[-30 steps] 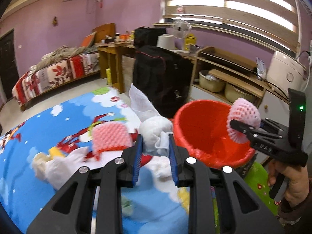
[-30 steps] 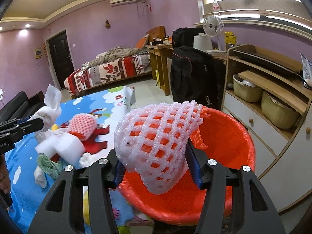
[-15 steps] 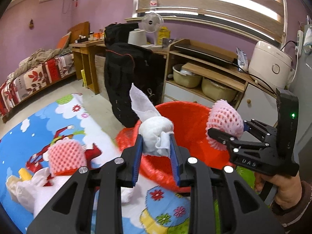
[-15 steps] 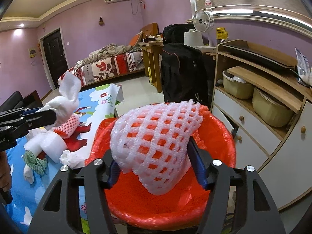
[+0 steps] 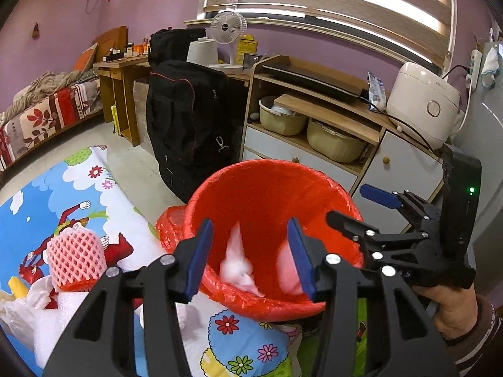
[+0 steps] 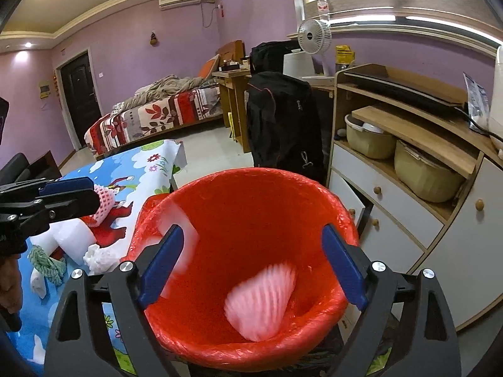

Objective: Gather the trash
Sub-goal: 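Carry both items over the red bin and open both tools to drop them, then move both tools back over the trash pile on the bed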

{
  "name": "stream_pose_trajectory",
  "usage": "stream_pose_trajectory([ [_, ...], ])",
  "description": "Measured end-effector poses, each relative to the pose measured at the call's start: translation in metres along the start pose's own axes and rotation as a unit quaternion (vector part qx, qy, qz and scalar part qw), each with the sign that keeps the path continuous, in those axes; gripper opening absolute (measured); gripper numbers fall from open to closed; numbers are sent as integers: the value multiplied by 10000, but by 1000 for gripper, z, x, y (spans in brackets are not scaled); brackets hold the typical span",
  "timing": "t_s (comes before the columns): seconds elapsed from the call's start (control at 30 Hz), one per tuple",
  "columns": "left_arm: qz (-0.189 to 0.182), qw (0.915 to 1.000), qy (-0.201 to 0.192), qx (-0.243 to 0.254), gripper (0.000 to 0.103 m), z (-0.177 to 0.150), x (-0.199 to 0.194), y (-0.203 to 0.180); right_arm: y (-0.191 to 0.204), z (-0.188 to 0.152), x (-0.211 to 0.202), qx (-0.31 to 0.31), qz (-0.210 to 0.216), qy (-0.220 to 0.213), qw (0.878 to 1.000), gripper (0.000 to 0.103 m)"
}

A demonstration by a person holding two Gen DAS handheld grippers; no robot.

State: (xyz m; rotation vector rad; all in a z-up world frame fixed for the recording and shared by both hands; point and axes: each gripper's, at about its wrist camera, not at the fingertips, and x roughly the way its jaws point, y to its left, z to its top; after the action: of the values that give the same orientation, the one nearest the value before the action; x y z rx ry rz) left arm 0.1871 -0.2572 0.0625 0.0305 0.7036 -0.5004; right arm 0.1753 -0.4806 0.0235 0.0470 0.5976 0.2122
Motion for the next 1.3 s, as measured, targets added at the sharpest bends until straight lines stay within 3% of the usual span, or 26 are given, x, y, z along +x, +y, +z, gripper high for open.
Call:
stream_pose_trajectory([
  [0.47, 412, 9983, -356, -208, 51, -26, -43, 13, 28, -8, -29, -127, 87, -358, 9992, 90],
  [0.73, 692, 9949, -552, -480, 53, -48, -80, 35, 59, -19, -29, -132, 429, -261, 9987, 91],
  [1.3, 1626, 9798, -683, -947, 57, -108, -148, 92, 126, -47, -28, -446, 1020, 100, 9937, 91],
])
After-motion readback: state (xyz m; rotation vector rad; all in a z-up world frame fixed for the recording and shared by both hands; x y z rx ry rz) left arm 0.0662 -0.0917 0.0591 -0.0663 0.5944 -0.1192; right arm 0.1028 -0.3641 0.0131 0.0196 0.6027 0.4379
